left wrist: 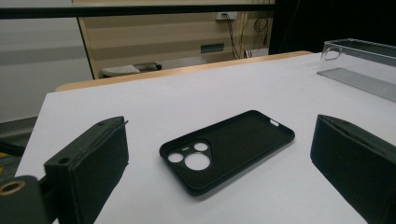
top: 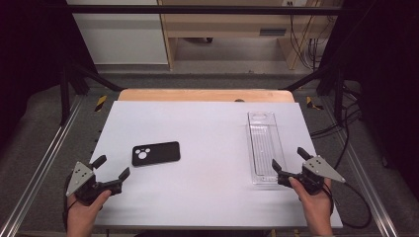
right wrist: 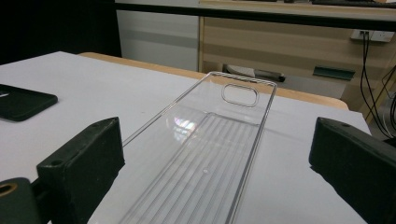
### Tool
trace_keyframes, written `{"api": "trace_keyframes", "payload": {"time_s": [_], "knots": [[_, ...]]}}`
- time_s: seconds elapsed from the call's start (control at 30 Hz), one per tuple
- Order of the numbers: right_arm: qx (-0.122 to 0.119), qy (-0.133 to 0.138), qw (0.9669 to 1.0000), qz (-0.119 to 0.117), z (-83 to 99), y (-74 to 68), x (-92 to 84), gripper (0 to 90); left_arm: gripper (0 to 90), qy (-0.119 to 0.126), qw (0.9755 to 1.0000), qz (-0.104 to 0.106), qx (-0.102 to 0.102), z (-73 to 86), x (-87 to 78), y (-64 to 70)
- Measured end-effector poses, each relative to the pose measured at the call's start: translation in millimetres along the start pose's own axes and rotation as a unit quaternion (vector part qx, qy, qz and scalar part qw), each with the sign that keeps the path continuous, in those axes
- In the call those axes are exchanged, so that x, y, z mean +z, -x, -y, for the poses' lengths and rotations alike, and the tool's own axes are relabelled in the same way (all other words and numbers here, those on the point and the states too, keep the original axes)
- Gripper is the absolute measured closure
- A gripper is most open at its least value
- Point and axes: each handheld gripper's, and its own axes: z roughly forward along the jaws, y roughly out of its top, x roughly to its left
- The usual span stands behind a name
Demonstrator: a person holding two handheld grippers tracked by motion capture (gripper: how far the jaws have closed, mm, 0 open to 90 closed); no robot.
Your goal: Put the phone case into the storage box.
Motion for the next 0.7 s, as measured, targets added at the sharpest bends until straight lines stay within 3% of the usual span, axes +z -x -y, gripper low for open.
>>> {"api": "trace_keyframes", "payload": {"time_s": [0.33,0.7], "knots": [[-0.008,0.002,1.0,0.0,-3.0,-7.2,-1.6,4.1,4.1,0.002,1.0,0.003,0.008,0.1,2.6,4.2],[-0.029,-0.007,0.9995,0.0,-11.0,-29.9,2.2,4.6,3.5,0.007,0.9999,-0.001,0.01,0.0,1.0,0.3]]}}
